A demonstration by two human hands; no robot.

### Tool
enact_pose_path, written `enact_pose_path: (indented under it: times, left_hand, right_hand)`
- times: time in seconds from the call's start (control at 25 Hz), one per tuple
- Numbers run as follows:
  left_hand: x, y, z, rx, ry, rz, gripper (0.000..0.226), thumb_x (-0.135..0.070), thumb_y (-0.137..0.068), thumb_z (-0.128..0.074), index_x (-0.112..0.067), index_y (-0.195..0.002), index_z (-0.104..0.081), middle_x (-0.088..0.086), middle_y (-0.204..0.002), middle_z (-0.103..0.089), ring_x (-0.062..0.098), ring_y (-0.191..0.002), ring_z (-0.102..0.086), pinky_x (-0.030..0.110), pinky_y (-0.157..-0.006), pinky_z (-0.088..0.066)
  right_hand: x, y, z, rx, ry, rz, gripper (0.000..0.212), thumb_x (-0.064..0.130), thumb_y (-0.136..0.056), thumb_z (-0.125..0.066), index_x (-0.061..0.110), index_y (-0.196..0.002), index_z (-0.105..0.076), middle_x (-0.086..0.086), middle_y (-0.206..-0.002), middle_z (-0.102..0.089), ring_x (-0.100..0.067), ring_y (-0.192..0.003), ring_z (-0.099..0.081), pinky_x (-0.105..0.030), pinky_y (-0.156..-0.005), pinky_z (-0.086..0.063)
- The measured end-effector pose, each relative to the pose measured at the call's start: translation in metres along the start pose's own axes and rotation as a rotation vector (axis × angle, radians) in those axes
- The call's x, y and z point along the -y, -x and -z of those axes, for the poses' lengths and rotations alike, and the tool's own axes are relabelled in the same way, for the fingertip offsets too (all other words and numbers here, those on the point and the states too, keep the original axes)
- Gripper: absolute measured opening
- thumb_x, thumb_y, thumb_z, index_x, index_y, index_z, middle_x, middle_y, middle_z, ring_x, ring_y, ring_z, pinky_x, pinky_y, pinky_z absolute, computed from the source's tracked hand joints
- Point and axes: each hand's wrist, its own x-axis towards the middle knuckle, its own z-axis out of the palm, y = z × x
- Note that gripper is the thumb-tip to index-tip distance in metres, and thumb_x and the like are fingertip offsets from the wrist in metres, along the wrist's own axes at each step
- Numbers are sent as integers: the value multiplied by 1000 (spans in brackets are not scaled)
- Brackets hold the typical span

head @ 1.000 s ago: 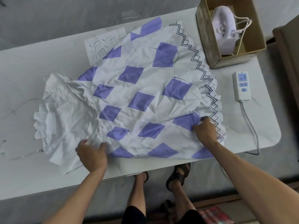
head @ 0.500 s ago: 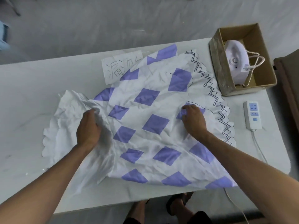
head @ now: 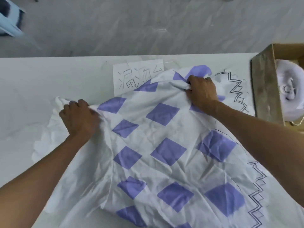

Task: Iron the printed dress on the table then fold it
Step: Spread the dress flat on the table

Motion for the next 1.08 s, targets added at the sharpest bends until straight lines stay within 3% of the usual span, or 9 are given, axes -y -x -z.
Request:
enact_pose_path:
  times: [0.08,0.12,0.2,0.28,0.48,0.8,0.92,1.0,1.08]
  left_hand:
    - [-20,45,-1,-194,227,-94,41,-10,-75,-57,-4,-116,-53,24,-122,-51,41,-114,-46,48,-101,-32]
    - [-29,75,-5,-172,295,-237,47,-14,-75,-58,-5,-121,-50,23,-127,-48,41,-117,-45,50,-103,-33]
    - [-40,144,-27,3,164,-572,55,-33,-84,-54,-8,-133,-48,23,-139,-43,42,-127,-41,56,-105,-34]
    - [-36,194,-53,225,-29,-707,70,-55,-91,-41,-12,-147,-38,25,-154,-27,44,-142,-25,61,-110,-26]
    - [-11,213,-72,369,-111,-716,80,-66,-91,-26,-12,-151,-29,24,-159,-13,45,-146,-12,65,-111,-22]
    - [-19,226,-53,389,-45,-807,95,-69,-81,-50,-16,-154,-20,24,-159,-11,43,-145,-19,60,-113,-25]
    - [-38,237,-44,476,-153,-981,112,-80,-72,-47,-19,-156,-6,25,-159,4,46,-146,-6,65,-112,-19]
    - [-43,242,-43,597,-338,-984,122,-73,-71,-59,-22,-152,17,24,-154,27,47,-143,16,65,-113,-4]
    - [-45,245,-37,618,-465,-946,126,-63,-73,-66,-21,-148,26,25,-152,31,48,-143,18,63,-113,-2]
  right_hand:
    - [-6,13,-2,-168,-57,34,42,17,-78,-50,10,-119,-53,-18,-108,-55,-38,-98,-50,-43,-89,-34]
    - [-8,25,-4,-226,-85,71,52,18,-78,-52,8,-129,-48,-20,-119,-49,-37,-108,-45,-45,-99,-32]
    - [-10,66,-9,-234,-147,184,59,24,-84,-54,7,-139,-42,-24,-137,-39,-38,-127,-34,-51,-111,-24]
    - [-14,128,-26,-129,-118,292,62,38,-91,-50,10,-145,-39,-24,-148,-32,-39,-138,-28,-54,-115,-19]
    - [-21,285,-66,200,-30,258,64,51,-94,-40,21,-150,-31,-15,-159,-14,-38,-145,-16,-56,-115,-18]
    - [-8,321,-47,153,-141,235,63,54,-93,-45,17,-144,-43,-15,-149,-36,-35,-138,-34,-54,-114,-22]
    - [-4,366,-49,244,-157,396,82,61,-80,-61,24,-149,-34,-11,-156,-25,-35,-144,-21,-55,-114,-19]
    - [-6,383,-48,346,-99,290,102,59,-67,-72,27,-152,-25,-9,-159,-17,-35,-146,-14,-56,-114,-18]
    - [-6,393,-43,436,-87,213,110,55,-62,-76,26,-152,-20,-9,-160,-11,-35,-146,-11,-55,-115,-16]
